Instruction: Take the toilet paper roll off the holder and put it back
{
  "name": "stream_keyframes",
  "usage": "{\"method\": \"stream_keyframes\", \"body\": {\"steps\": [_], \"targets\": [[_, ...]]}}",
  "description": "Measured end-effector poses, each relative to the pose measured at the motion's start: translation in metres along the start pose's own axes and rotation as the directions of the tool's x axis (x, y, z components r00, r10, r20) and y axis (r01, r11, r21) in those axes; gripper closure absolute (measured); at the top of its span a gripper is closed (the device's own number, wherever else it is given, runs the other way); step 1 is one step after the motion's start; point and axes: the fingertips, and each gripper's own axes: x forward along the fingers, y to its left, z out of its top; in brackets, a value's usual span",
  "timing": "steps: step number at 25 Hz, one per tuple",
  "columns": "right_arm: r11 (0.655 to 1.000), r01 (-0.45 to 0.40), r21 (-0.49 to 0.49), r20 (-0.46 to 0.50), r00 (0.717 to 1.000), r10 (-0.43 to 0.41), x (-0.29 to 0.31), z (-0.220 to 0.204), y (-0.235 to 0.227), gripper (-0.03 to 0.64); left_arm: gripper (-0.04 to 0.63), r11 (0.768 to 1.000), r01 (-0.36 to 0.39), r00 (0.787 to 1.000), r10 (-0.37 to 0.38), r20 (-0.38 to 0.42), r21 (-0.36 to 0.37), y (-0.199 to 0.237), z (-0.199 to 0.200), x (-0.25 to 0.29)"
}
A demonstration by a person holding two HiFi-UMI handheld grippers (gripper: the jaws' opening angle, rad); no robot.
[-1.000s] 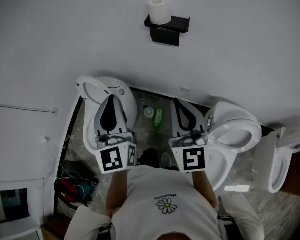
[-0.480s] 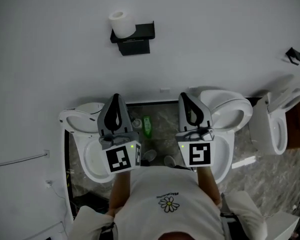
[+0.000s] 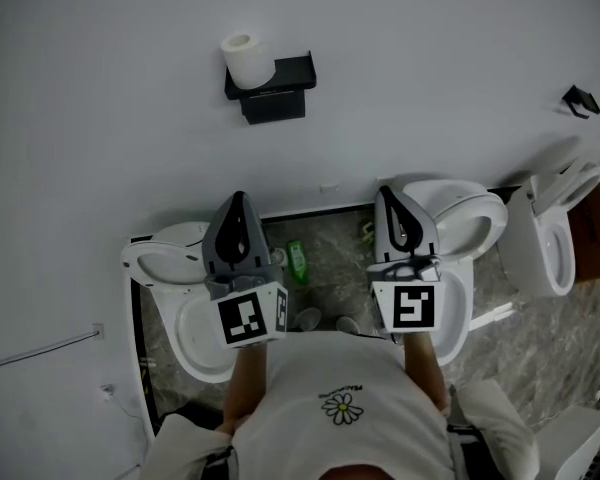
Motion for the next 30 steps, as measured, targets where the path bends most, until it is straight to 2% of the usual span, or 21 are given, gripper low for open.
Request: {"method": "stream_keyframes", "body": {"steps": [10, 13, 16, 19, 22, 25, 30], "targets": [[1.0, 0.016, -0.003, -0.007, 1.0, -0.016, 0.005, -0.002, -0.004, 0.607, 0.58, 0.999, 0.003, 1.0, -0.003, 0.013, -0.035, 0.004, -0.006, 0.016], [1.0, 0.013, 0.007, -0.016, 1.0, -0.012, 0.007, -0.003, -0.002, 0.607, 0.58, 0.998, 0.044, 0.998, -0.042, 0.037, -0.049, 0.003, 0.004, 0.032], [1.0, 0.011, 0.01, -0.004, 1.0, -0.011, 0.008, 0.0, -0.001, 0.607, 0.571, 0.995, 0.096, 0.991, -0.094, 0.091, -0.02, 0.002, 0.031, 0.056], [1.0, 0.006, 0.009, -0.01, 1.0, -0.006, 0.008, 0.001, 0.0, 0.607, 0.493, 0.992, 0.129, 0.983, -0.128, 0.132, 0.004, 0.008, 0.059, 0.085], [1.0, 0.013, 0.011, -0.016, 1.0, -0.013, 0.009, 0.0, 0.0, 0.607, 0.408, 0.986, 0.165, 0.977, -0.166, 0.137, 0.015, 0.017, 0.075, 0.119], [1.0, 0.023, 0.015, -0.027, 0.999, -0.023, 0.008, -0.003, -0.003, 0.607, 0.328, 0.98, 0.198, 0.974, -0.198, 0.106, 0.01, 0.024, 0.077, 0.149], [0.999, 0.037, 0.01, -0.04, 0.999, -0.037, 0.008, -0.005, -0.008, 0.607, 0.257, 0.973, 0.226, 0.974, -0.226, 0.01, -0.042, 0.039, 0.051, 0.196]]}}
